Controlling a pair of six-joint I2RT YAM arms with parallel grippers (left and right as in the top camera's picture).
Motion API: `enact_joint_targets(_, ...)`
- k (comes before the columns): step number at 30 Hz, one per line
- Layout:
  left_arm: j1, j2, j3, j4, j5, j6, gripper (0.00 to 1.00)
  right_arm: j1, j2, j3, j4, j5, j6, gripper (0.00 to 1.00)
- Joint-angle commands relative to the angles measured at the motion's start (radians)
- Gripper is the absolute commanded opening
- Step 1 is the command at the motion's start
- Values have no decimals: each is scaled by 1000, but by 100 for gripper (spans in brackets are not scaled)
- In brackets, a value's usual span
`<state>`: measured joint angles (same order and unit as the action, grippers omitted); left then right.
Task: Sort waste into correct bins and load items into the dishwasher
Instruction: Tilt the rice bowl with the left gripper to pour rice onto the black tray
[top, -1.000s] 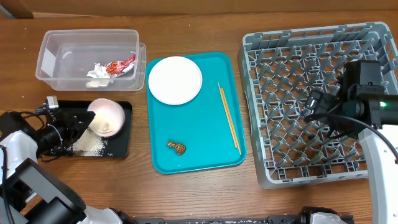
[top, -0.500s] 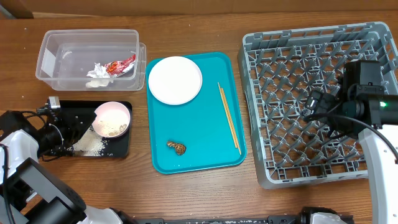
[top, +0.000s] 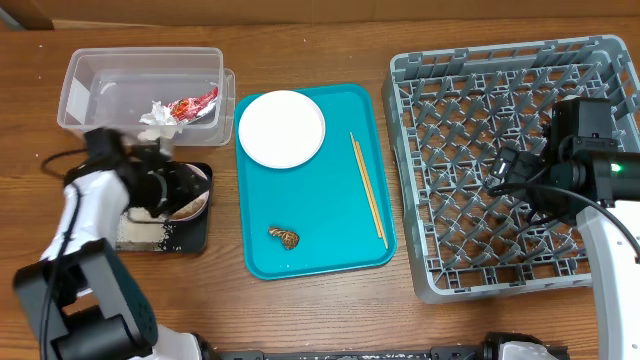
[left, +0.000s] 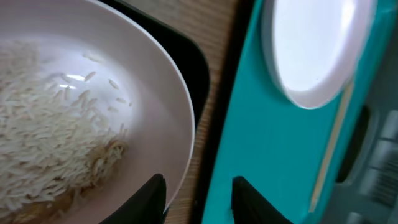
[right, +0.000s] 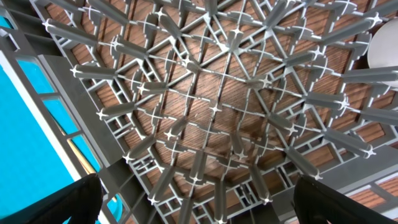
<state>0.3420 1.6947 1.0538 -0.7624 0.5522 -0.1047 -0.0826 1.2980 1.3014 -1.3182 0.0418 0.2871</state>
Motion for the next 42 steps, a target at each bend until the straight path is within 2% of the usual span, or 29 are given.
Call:
enact_joint_targets(1,-79,-14,56,2,-274,-92,38,2,-5,11,-1,9,-1,100)
enact_joint_targets(9,-184,-14,60,-8,-512,-147,37,2,-5,11,-1,9,2,100)
enact_joint_targets(23,-191,-14,60,-44,-539,-155,37,2,-5,11,0,9,2,100)
enact_joint_targets(27,-191,-14,60,-71,-616,-208,37,2,-5,11,0,9,2,100)
enact_joint_targets(42,-192,-14,60,11,-491,-210,37,2,-5,11,4,9,2,100)
